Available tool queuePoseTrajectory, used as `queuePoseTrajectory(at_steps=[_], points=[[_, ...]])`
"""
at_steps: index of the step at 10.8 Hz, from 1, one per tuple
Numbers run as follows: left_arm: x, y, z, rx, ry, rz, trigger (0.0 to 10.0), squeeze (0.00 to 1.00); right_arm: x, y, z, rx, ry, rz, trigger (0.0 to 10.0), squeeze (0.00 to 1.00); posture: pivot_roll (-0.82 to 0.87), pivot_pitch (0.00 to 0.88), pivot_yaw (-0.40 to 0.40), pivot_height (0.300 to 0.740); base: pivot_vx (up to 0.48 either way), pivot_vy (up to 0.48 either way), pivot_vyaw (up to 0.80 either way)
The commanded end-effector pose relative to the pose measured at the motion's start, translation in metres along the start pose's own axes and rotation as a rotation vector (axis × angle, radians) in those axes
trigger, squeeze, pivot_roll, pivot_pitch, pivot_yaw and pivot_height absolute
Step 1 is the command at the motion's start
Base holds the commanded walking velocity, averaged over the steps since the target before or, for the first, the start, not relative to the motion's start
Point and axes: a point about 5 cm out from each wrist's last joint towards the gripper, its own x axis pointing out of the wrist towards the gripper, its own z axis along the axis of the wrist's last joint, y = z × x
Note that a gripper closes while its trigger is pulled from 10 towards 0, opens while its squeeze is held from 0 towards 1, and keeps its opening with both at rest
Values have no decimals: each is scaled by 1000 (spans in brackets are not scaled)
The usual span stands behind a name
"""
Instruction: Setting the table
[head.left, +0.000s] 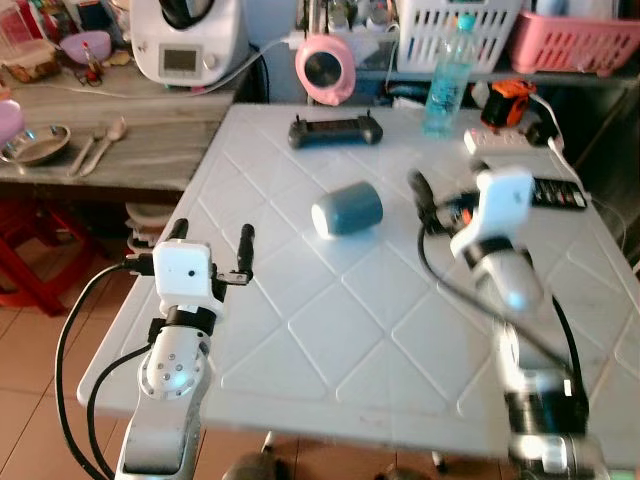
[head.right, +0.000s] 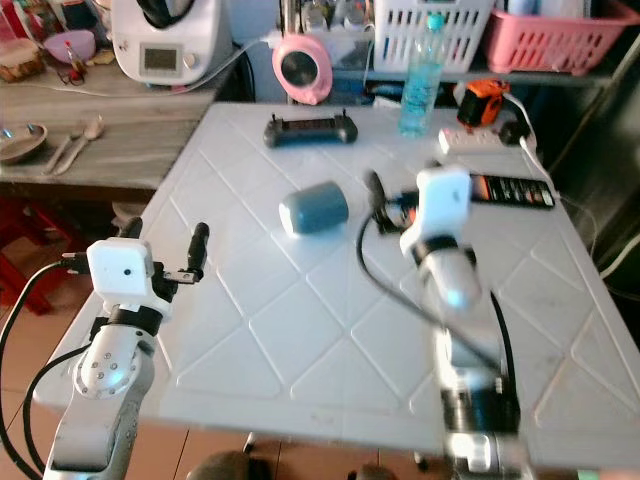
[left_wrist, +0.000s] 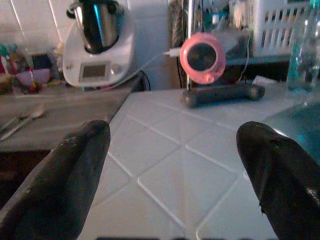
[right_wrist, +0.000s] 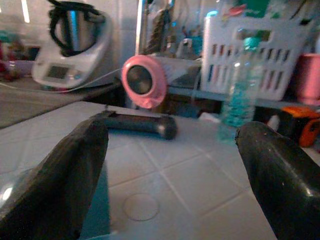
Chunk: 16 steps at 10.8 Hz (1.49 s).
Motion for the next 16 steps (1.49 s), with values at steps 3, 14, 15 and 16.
queuePoseTrajectory(at_steps=[3, 14, 15, 16], points=[[-7, 7, 2, 47, 24, 5, 10000, 0, 10, -7, 3, 30, -6, 97, 10000, 0, 90, 122, 76, 740, 0, 0, 0], [-26, 19, 9, 116, 103, -24, 10000, 0, 30, 11, -2, 112, 8, 313, 10000, 0, 157, 193, 121, 740, 0, 0, 0], [-26, 18, 9, 114, 106, -24, 10000, 0, 30, 13, -5, 140, 19, 321, 10000, 0, 156, 196, 118, 740, 0, 0, 0], [-25, 18, 9, 115, 105, -23, 10000, 0, 31, 15, -6, 186, 31, 339, 10000, 0, 157, 197, 113, 740, 0, 0, 0]])
